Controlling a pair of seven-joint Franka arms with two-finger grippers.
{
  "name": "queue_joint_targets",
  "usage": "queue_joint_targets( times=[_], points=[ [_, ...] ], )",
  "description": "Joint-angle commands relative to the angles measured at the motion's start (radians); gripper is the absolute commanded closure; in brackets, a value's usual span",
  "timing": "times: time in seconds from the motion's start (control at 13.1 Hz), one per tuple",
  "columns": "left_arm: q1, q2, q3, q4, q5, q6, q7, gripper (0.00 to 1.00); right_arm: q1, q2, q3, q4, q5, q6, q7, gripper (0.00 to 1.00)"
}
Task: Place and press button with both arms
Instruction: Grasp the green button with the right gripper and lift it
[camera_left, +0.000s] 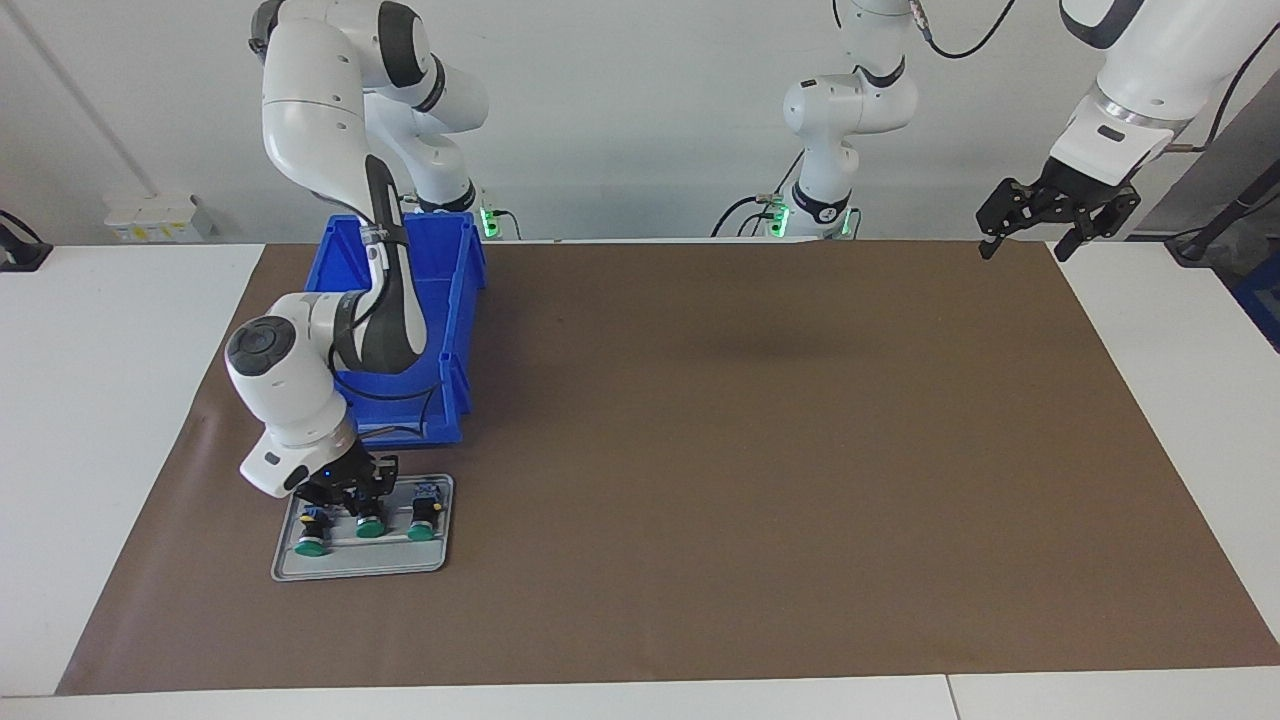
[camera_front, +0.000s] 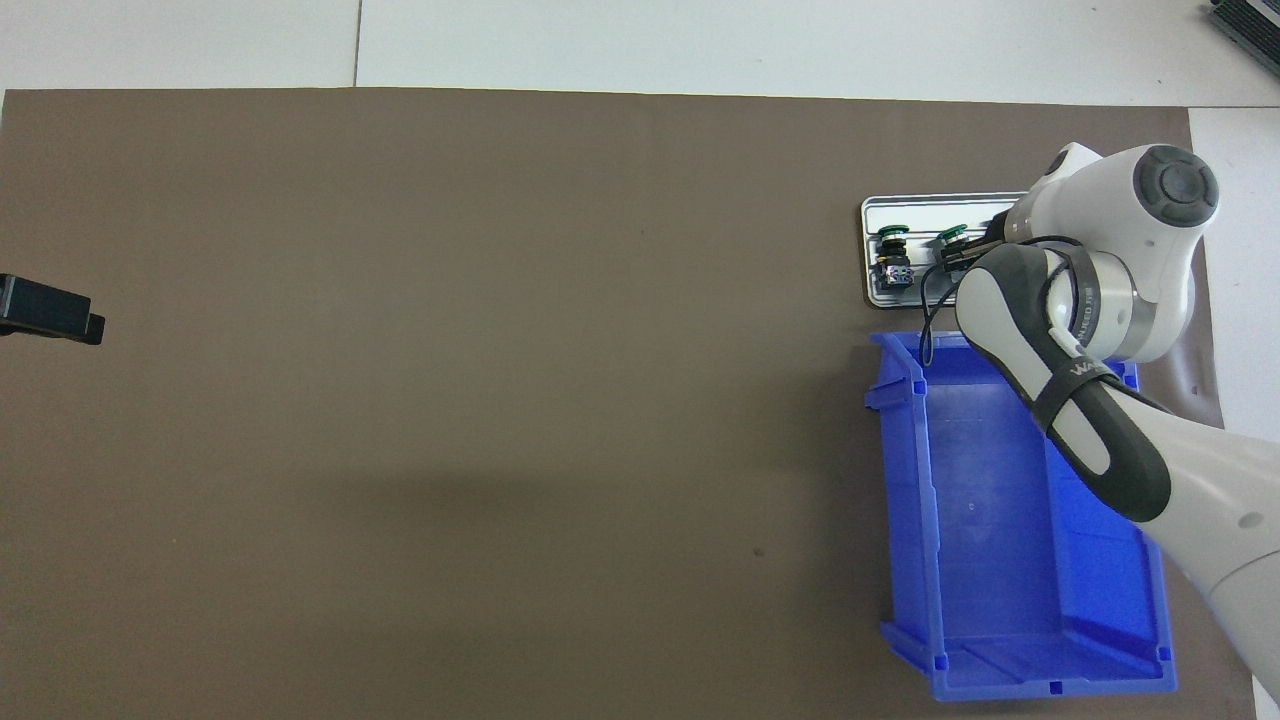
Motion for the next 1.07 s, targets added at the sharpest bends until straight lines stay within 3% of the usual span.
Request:
queue_joint_targets(
  times=[0.0, 0.15, 0.46, 0.76, 0.99],
  points=[
    [0.007, -0.023, -0.004, -0.026, 0.017, -0.002, 0.003, 0.00, -0.002, -0.014, 0.003, 0.136, 0.012, -0.161, 0.111, 1.00],
    [0.007, -0.023, -0.004, -0.026, 0.017, -0.002, 0.003, 0.00, 0.012, -0.015, 0.003, 0.221, 0.004, -0.237, 0.263, 1.00],
    [0.007, -0.025, -0.005, -0.026, 0.017, -0.002, 0.003, 0.00, 0.035, -0.020, 0.011, 0.281, 0.018, -0.243, 0.721, 1.00],
    [0.007, -0.023, -0.004, -0.026, 0.017, -0.002, 0.003, 0.00, 0.127, -0.057, 0.012, 0.281, 0.015, -0.269, 1.236, 1.00],
    [0.007, -0.025, -0.004, -0.026, 0.017, -0.002, 0.003, 0.00, 0.262, -0.058, 0.008, 0.279, -0.017, -0.259, 1.638, 1.00]
  ],
)
